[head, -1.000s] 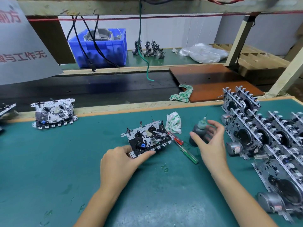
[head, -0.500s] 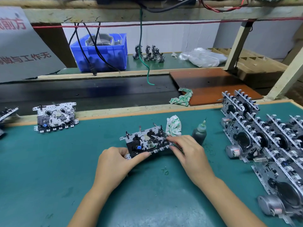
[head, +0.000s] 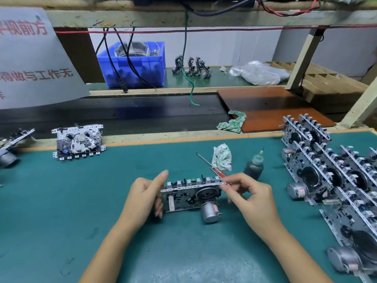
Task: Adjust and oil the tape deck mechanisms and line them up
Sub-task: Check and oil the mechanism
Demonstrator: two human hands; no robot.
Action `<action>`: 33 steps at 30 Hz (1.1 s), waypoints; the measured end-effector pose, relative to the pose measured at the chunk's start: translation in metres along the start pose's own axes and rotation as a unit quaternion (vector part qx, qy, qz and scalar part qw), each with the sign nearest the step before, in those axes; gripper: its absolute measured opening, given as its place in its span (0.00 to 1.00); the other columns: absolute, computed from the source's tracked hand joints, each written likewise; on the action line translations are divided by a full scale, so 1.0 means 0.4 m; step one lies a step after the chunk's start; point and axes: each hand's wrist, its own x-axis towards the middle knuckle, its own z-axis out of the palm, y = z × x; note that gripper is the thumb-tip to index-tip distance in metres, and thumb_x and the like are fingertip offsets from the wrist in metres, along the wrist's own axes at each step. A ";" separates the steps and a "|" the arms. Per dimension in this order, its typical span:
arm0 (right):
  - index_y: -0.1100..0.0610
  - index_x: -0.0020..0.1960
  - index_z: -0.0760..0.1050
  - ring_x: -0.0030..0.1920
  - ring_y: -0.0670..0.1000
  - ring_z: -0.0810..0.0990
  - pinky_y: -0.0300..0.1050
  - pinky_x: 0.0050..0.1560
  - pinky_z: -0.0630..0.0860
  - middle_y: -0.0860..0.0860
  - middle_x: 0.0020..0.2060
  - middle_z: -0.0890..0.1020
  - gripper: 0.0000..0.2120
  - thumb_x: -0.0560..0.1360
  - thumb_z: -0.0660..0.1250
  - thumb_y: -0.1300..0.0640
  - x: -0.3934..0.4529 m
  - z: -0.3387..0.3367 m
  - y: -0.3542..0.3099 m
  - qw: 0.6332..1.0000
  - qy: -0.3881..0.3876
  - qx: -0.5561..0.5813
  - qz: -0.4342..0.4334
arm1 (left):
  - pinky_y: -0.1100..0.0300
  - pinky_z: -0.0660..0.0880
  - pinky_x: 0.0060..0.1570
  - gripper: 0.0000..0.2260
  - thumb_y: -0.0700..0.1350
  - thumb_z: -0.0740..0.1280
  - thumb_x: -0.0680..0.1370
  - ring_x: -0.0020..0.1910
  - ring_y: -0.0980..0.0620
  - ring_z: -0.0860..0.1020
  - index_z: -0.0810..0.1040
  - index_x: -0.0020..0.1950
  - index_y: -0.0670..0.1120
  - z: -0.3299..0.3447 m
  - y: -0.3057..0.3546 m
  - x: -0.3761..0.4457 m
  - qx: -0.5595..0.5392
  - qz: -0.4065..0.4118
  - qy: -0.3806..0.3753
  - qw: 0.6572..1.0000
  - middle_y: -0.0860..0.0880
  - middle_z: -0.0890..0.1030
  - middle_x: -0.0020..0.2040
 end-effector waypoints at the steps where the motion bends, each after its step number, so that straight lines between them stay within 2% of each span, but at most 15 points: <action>1: 0.45 0.41 0.79 0.30 0.44 0.72 0.33 0.35 0.70 0.48 0.30 0.76 0.08 0.69 0.73 0.58 0.000 -0.002 -0.001 1.000 -0.012 0.008 0.001 | 0.60 0.63 0.27 0.27 0.62 0.63 0.70 0.19 0.50 0.64 0.60 0.20 0.48 -0.002 -0.006 0.000 0.052 0.036 0.049 0.997 0.49 0.62 0.18; 2: 0.45 0.44 0.78 0.33 0.44 0.73 0.33 0.37 0.70 0.47 0.33 0.76 0.06 0.69 0.72 0.54 0.000 -0.004 -0.004 0.999 -0.029 0.018 0.005 | 0.59 0.62 0.28 0.25 0.63 0.63 0.70 0.22 0.51 0.64 0.62 0.22 0.47 -0.003 -0.008 -0.002 0.110 0.083 0.096 0.986 0.50 0.63 0.20; 3: 0.45 0.48 0.78 0.38 0.45 0.74 0.34 0.41 0.71 0.46 0.38 0.76 0.09 0.68 0.71 0.51 -0.001 -0.005 -0.004 0.998 -0.048 0.032 0.014 | 0.58 0.63 0.30 0.23 0.62 0.63 0.70 0.24 0.53 0.65 0.67 0.24 0.47 -0.003 -0.006 -0.006 0.127 0.131 0.139 0.973 0.49 0.66 0.22; 5: 0.44 0.54 0.75 0.51 0.46 0.76 0.34 0.50 0.71 0.43 0.47 0.77 0.17 0.66 0.70 0.46 0.003 -0.005 0.000 0.993 -0.097 0.063 0.039 | 0.63 0.69 0.35 0.15 0.58 0.64 0.71 0.30 0.55 0.72 0.77 0.31 0.49 0.004 0.009 -0.017 0.055 0.197 0.167 0.965 0.52 0.76 0.29; 7: 0.43 0.54 0.75 0.57 0.46 0.75 0.37 0.57 0.70 0.41 0.51 0.77 0.18 0.64 0.72 0.45 0.009 0.005 0.001 0.986 -0.141 0.068 0.056 | 0.66 0.71 0.46 0.09 0.54 0.66 0.71 0.42 0.56 0.77 0.82 0.39 0.51 0.018 0.023 -0.023 0.018 0.234 0.117 0.965 0.56 0.81 0.39; 9: 0.43 0.51 0.76 0.56 0.46 0.76 0.46 0.60 0.71 0.41 0.50 0.78 0.16 0.64 0.74 0.48 0.013 0.021 0.001 0.983 -0.156 0.063 0.068 | 0.66 0.69 0.55 0.10 0.55 0.68 0.70 0.52 0.56 0.76 0.83 0.48 0.55 0.039 0.031 -0.032 0.046 0.243 0.038 0.968 0.58 0.80 0.49; 10: 0.44 0.50 0.76 0.55 0.48 0.77 0.49 0.60 0.71 0.42 0.49 0.79 0.15 0.64 0.74 0.51 0.014 0.028 0.002 0.983 -0.154 0.066 0.074 | 0.63 0.69 0.57 0.14 0.56 0.68 0.70 0.54 0.56 0.75 0.81 0.54 0.58 0.049 0.029 -0.035 0.064 0.245 0.017 0.967 0.59 0.79 0.51; 12: 0.46 0.49 0.76 0.53 0.49 0.78 0.49 0.60 0.72 0.43 0.47 0.80 0.15 0.64 0.74 0.53 0.018 0.034 0.004 0.980 -0.157 0.082 0.085 | 0.52 0.70 0.58 0.16 0.56 0.67 0.71 0.54 0.56 0.75 0.77 0.59 0.59 0.065 0.025 -0.038 0.093 0.260 0.018 0.961 0.59 0.79 0.50; 14: 0.47 0.48 0.76 0.49 0.47 0.79 0.45 0.56 0.73 0.42 0.44 0.80 0.14 0.64 0.74 0.55 0.024 0.036 0.003 0.975 -0.169 0.109 0.094 | 0.47 0.70 0.56 0.14 0.55 0.66 0.73 0.54 0.56 0.75 0.78 0.58 0.58 0.071 0.024 -0.039 0.093 0.266 0.025 0.959 0.58 0.79 0.50; 18: 0.49 0.47 0.77 0.46 0.46 0.79 0.41 0.53 0.73 0.45 0.43 0.80 0.14 0.63 0.75 0.56 0.030 0.034 0.003 0.972 -0.176 0.115 0.105 | 0.49 0.70 0.57 0.10 0.53 0.65 0.74 0.54 0.55 0.75 0.80 0.54 0.58 0.071 0.026 -0.037 0.074 0.254 0.012 0.964 0.57 0.79 0.51; 22: 0.49 0.45 0.77 0.46 0.45 0.78 0.41 0.53 0.72 0.43 0.44 0.78 0.14 0.62 0.76 0.57 0.036 0.027 0.002 0.973 -0.178 0.115 0.093 | 0.58 0.68 0.59 0.09 0.53 0.65 0.74 0.56 0.54 0.74 0.82 0.50 0.60 0.068 0.027 -0.031 0.052 0.235 -0.019 0.971 0.59 0.79 0.51; 24: 0.48 0.44 0.78 0.46 0.44 0.78 0.39 0.51 0.72 0.40 0.43 0.78 0.14 0.61 0.76 0.57 0.037 0.026 0.002 0.974 -0.176 0.114 0.090 | 0.65 0.67 0.58 0.08 0.52 0.66 0.73 0.57 0.55 0.74 0.83 0.50 0.58 0.062 0.026 -0.028 0.029 0.232 -0.045 0.971 0.58 0.80 0.51; 26: 0.47 0.45 0.78 0.47 0.44 0.78 0.37 0.51 0.72 0.39 0.43 0.79 0.15 0.61 0.77 0.57 0.035 0.026 0.003 0.975 -0.172 0.107 0.086 | 0.68 0.67 0.58 0.07 0.49 0.69 0.73 0.58 0.56 0.74 0.83 0.50 0.56 0.059 0.023 -0.025 0.018 0.230 -0.057 0.971 0.57 0.81 0.51; 28: 0.48 0.45 0.78 0.47 0.45 0.78 0.38 0.52 0.72 0.41 0.43 0.79 0.15 0.62 0.77 0.59 0.034 0.025 0.004 0.976 -0.169 0.109 0.086 | 0.67 0.67 0.58 0.08 0.46 0.69 0.73 0.58 0.56 0.74 0.83 0.50 0.57 0.062 0.021 -0.024 0.018 0.230 -0.051 0.972 0.57 0.82 0.50; 33: 0.49 0.46 0.79 0.48 0.48 0.79 0.43 0.55 0.72 0.49 0.44 0.80 0.15 0.64 0.78 0.61 0.032 0.024 0.005 0.974 -0.168 0.111 0.102 | 0.62 0.69 0.58 0.08 0.51 0.66 0.74 0.55 0.54 0.76 0.82 0.49 0.58 0.073 0.022 -0.026 0.029 0.249 -0.022 0.968 0.58 0.82 0.48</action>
